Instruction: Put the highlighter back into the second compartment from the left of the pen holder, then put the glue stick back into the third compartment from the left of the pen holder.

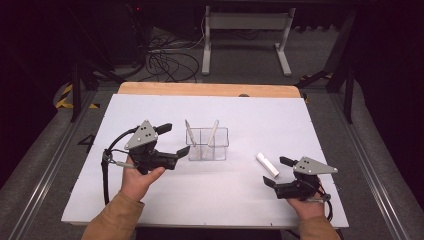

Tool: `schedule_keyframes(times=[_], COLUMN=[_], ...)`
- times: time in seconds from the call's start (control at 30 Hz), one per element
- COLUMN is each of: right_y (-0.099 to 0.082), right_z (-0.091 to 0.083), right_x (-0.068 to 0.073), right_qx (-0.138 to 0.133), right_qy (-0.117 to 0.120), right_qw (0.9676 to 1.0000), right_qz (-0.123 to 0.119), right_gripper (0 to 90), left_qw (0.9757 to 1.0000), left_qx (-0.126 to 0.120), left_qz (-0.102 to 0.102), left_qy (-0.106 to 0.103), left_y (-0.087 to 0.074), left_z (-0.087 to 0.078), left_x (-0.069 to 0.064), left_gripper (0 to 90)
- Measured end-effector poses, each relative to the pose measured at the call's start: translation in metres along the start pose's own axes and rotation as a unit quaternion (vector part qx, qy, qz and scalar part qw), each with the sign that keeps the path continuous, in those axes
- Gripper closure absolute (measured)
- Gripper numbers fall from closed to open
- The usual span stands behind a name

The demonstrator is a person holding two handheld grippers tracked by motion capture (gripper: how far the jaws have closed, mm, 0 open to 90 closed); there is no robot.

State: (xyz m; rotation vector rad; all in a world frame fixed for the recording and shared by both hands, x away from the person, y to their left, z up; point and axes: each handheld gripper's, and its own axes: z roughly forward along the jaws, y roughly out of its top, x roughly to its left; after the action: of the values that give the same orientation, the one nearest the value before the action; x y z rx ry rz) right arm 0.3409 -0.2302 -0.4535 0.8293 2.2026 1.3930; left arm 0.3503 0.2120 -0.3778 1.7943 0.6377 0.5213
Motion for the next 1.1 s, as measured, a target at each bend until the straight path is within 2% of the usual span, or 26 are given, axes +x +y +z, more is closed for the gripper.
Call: schedule_keyframes(times=[0.17,0.2,0.27,0.3,0.33,0.37,0.43,0.53,0.67,0.8,0.9,0.97,1.07,1.1], right_y=[0.003,0.004,0.007,0.009,0.011,0.014,0.018,0.020,0.021,0.023,0.023,0.024,0.025,0.025], right_z=[0.000,0.000,-0.002,-0.005,-0.007,-0.009,-0.009,-0.008,-0.007,-0.007,-0.006,-0.005,-0.005,-0.006], right_x=[0.004,0.004,0.006,0.009,0.011,0.013,0.013,0.013,0.013,0.012,0.012,0.011,0.012,0.012], right_qx=[0.000,0.001,0.010,0.006,0.002,0.001,0.005,0.013,0.014,0.015,0.021,0.025,0.025,0.023], right_qy=[-0.002,-0.002,-0.007,-0.008,-0.012,-0.015,-0.007,-0.010,-0.014,-0.013,-0.012,-0.013,-0.015,-0.017], right_qw=[1.0000,1.0000,0.9999,0.9998,0.9997,0.9996,0.9997,0.9997,0.9997,0.9997,0.9996,0.9995,0.9995,0.9995], right_qz=[-0.001,0.000,-0.005,-0.014,-0.021,-0.026,-0.021,-0.020,-0.018,-0.015,-0.012,-0.010,-0.014,-0.015], right_gripper=[8.6,8.6,15.3,18.3,18.8,18.8,17.7,16.6,15.7,14.7,14.4,14.3,14.4,14.7], left_qw=[0.9999,0.9998,0.9983,0.9981,0.9983,0.9983,0.9983,0.9982,0.9972,0.9958,0.9957,0.9959,0.9959,0.9958], left_qx=[0.008,0.010,0.022,0.024,0.024,0.025,0.023,0.029,0.042,0.045,0.050,0.053,0.058,0.059], left_qz=[-0.007,-0.005,0.003,-0.002,-0.013,-0.016,-0.022,-0.035,-0.039,-0.049,-0.057,-0.050,-0.024,-0.025], left_qy=[0.011,0.018,0.054,0.056,0.051,0.050,0.049,0.039,0.048,0.063,0.053,0.054,0.065,0.064], left_y=[-0.006,-0.008,-0.016,-0.019,-0.025,-0.028,-0.034,-0.044,-0.056,-0.067,-0.075,-0.078,-0.080,-0.082], left_z=[-0.007,-0.008,-0.016,-0.019,-0.023,-0.026,-0.032,-0.040,-0.048,-0.056,-0.058,-0.059,-0.062,-0.063], left_x=[0.003,0.003,0.002,0.003,0.005,0.008,0.011,0.016,0.020,0.024,0.027,0.028,0.029,0.030], left_gripper=[9.7,9.8,10.8,10.8,10.8,10.8,10.8,10.6,10.3,9.6,9.0,8.1,8.8,8.8])
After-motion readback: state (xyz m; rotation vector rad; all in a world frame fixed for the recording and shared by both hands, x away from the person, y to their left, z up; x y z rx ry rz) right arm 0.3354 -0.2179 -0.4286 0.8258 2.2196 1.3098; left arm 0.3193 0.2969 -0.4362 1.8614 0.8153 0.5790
